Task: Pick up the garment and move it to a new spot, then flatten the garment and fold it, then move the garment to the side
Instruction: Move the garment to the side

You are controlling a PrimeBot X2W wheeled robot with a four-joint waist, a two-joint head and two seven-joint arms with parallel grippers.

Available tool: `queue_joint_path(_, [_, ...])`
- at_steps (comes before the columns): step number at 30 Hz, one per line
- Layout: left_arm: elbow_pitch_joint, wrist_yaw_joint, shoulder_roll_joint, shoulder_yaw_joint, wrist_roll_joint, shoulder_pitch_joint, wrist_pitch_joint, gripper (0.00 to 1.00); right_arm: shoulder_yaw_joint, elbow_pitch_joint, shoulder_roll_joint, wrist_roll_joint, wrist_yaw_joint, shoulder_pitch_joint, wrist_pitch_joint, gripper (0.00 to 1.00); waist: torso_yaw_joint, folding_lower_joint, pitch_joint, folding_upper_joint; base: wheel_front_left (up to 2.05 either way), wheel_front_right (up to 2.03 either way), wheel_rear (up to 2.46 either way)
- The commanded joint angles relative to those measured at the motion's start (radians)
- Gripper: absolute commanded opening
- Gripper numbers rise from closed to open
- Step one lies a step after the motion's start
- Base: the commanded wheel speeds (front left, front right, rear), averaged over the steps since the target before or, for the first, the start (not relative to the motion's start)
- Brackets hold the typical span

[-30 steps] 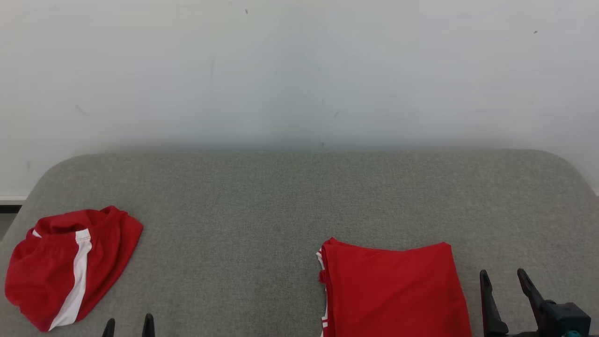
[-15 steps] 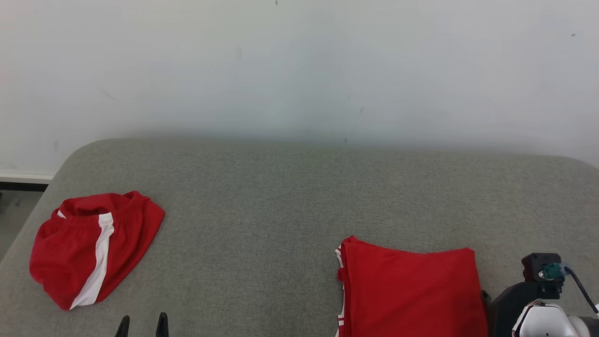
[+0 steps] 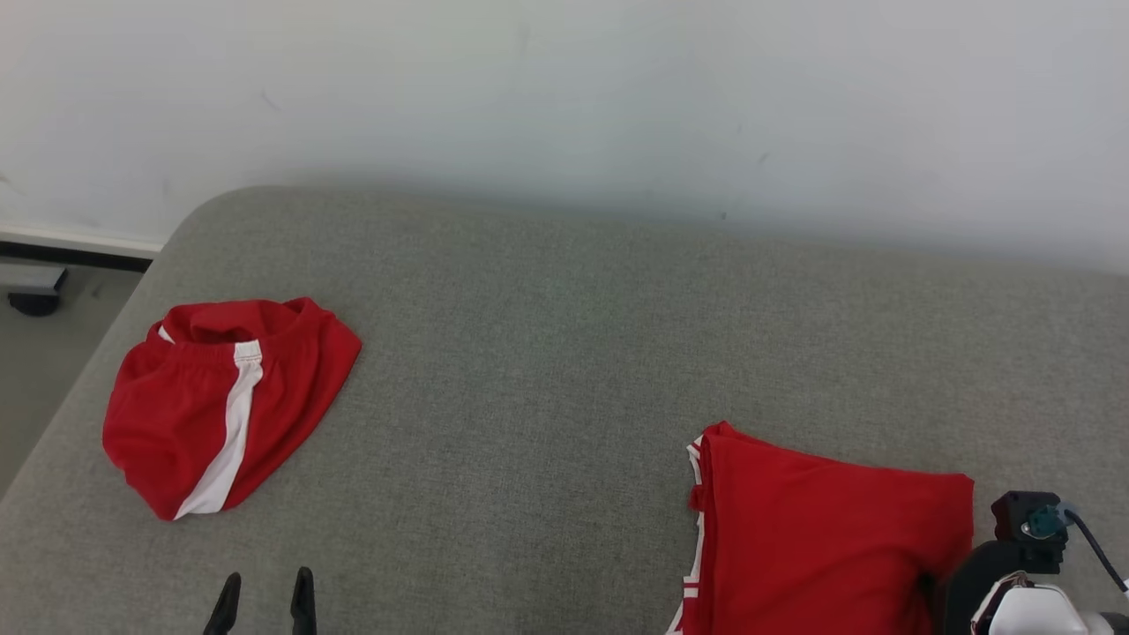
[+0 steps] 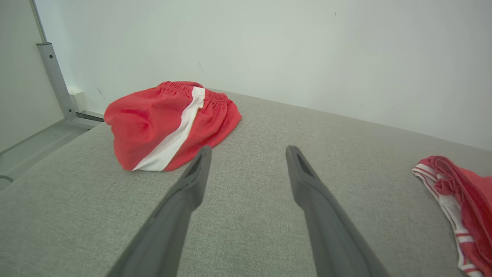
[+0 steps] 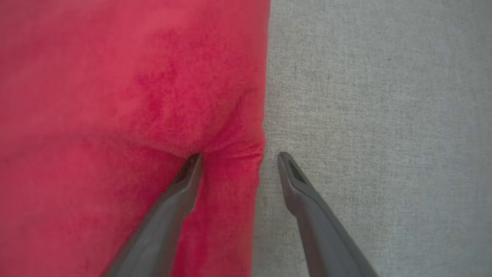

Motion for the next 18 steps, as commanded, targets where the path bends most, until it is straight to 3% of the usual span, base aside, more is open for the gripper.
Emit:
queue_joint_path(1, [-0.006, 0.002, 0.001, -0.002, 0.008, -0.024, -0.003, 1.0, 0.005, 0.014, -0.009, -0.001, -0.002, -0.016, -0.012, 1.0, 0.011, -0.0001, 0.035, -0.0001, 0.0, 0.0, 0.0])
queue_joint_path(5, [-0.011, 0.002, 0.0, -0.009, 0.013, -0.041, -0.003, 1.0, 0.002, 0.06, -0.015, -0.004, -0.002, -0.035, -0.037, 1.0, 0.001, -0.0001, 0.054, -0.0001, 0.0, 0.0, 0.0])
queue_joint_path(6, [-0.011, 0.002, -0.001, -0.011, 0.013, -0.045, -0.003, 1.0, 0.0, 0.07, -0.016, -0.001, -0.002, -0.04, -0.043, 0.24, -0.002, -0.0001, 0.056, -0.0001, 0.0, 0.0, 0.0])
queue_joint_path(7, [-0.013, 0.002, -0.002, -0.01, 0.012, -0.049, -0.003, 1.0, 0.004, 0.078, -0.02, 0.0, -0.002, -0.043, -0.051, 0.0, -0.007, -0.0001, 0.058, -0.0001, 0.0, 0.0, 0.0])
queue_joint_path(12, [-0.014, 0.002, -0.004, -0.016, 0.01, -0.053, -0.003, 1.0, 0.021, 0.089, -0.045, -0.003, -0.003, -0.068, -0.093, 0.0, -0.033, -0.0001, 0.066, -0.0001, 0.0, 0.0, 0.0])
queue_joint_path(18, [-0.043, 0.002, 0.003, -0.017, 0.019, -0.079, -0.003, 1.0, 0.084, 0.093, -0.096, -0.025, -0.002, -0.19, -0.158, 0.0, -0.122, -0.0001, 0.11, -0.0001, 0.0, 0.0, 0.0])
